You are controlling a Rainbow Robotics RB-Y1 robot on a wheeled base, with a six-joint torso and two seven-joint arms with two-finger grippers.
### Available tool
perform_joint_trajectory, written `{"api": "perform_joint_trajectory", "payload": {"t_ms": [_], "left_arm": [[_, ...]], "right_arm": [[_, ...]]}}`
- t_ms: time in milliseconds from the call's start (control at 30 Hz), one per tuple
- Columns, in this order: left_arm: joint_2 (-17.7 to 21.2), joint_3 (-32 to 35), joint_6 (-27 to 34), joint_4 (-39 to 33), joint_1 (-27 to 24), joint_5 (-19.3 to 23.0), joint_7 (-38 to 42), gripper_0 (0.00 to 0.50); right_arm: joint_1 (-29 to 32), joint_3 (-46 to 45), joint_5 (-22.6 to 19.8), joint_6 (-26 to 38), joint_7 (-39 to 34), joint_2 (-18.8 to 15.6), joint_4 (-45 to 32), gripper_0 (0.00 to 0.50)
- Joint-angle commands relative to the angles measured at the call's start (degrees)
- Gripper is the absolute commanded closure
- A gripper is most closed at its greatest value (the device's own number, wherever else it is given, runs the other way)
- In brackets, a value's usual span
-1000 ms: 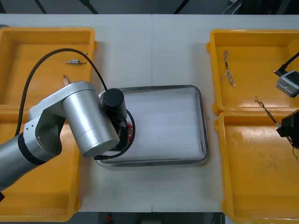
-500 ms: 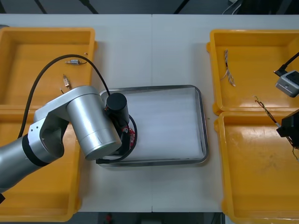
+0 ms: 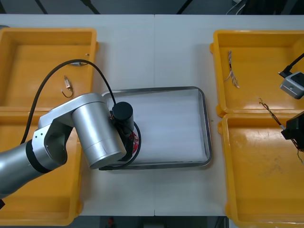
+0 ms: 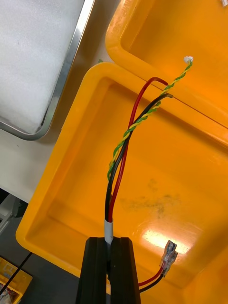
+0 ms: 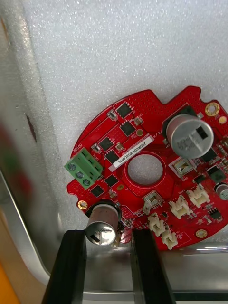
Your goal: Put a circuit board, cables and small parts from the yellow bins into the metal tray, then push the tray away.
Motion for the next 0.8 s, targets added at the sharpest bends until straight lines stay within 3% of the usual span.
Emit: {"api": "perform_joint_trajectory", "payload": {"t_ms": [33,333,667,800], "left_arm": [[-1.1,-0.9,-0.6,-0.6,-2.1,-0.7,3.3,0.168],[0.0,0.9,0.6,-3.3,-3.8,0.9,3.3,0.102],[5.6,8.2,4.9,-11.1,-6.0,10.7,1.1,0.078],[9.3,13.4,8.2,-14.8,-6.8,16.9,-2.6,0.06]], "right_arm": [[-0.5,0.2,-0.5,0.2,1.5,-2.1,-1.2,0.5],[-0.5,0.2,-0.5,0.2,1.5,-2.1,-1.2,0.5],[-0.5,0.2,-0.5,0.2,1.5,-2.1,-1.2,0.5],[-0.5,0.2,-0.5,0.2,1.5,-2.1,-1.2,0.5]]}}
